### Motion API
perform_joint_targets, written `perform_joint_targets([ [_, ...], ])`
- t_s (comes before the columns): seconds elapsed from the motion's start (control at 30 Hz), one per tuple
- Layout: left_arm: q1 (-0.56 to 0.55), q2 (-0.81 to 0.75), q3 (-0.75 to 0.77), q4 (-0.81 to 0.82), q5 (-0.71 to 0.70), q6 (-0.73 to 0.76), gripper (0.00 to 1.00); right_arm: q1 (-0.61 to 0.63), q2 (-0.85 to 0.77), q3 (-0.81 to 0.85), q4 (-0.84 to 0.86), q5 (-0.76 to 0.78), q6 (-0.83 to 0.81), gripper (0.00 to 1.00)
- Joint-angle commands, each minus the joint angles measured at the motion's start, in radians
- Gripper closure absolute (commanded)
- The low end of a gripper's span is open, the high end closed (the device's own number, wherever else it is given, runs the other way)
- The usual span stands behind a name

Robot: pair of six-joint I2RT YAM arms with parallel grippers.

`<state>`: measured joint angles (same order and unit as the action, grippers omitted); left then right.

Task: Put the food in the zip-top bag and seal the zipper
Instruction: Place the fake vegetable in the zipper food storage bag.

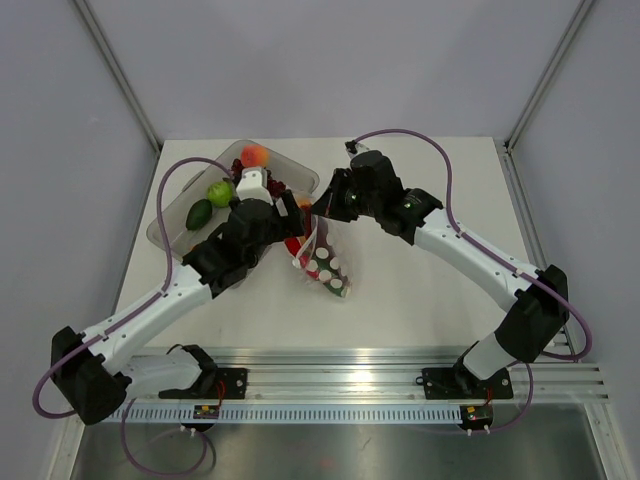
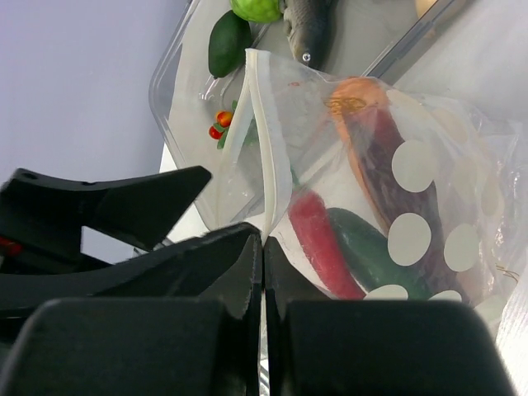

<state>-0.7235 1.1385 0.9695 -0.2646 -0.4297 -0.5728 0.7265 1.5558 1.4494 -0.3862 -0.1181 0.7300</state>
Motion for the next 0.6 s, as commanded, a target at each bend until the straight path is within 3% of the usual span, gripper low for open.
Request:
perform_joint_targets([
  [0.0, 0.001, -0.061, 0.032, 0.070, -0.098, 0.028, 0.12, 0.014, -0.022, 0.029, 0.056, -0.006, 0.005, 1.00],
  [0.23, 0.047, -0.065, 0.170, -0.063, -0.196, 0.091, 0.26, 0.014, -0.033, 0.016, 0.060, -0.003, 0.005, 1.00],
  [0.4, 0.261, -0.017, 0.250, -0.208, -0.025, 0.048, 0.30, 0.014, -0.051, 0.002, 0.059, 0.001, 0.002, 1.00],
  [0.57, 0.386, 0.122, 0.363, -0.350, 0.057, 0.094, 0.23, 0.014, -0.068, -0.012, 0.060, 0.003, -0.001, 1.00],
])
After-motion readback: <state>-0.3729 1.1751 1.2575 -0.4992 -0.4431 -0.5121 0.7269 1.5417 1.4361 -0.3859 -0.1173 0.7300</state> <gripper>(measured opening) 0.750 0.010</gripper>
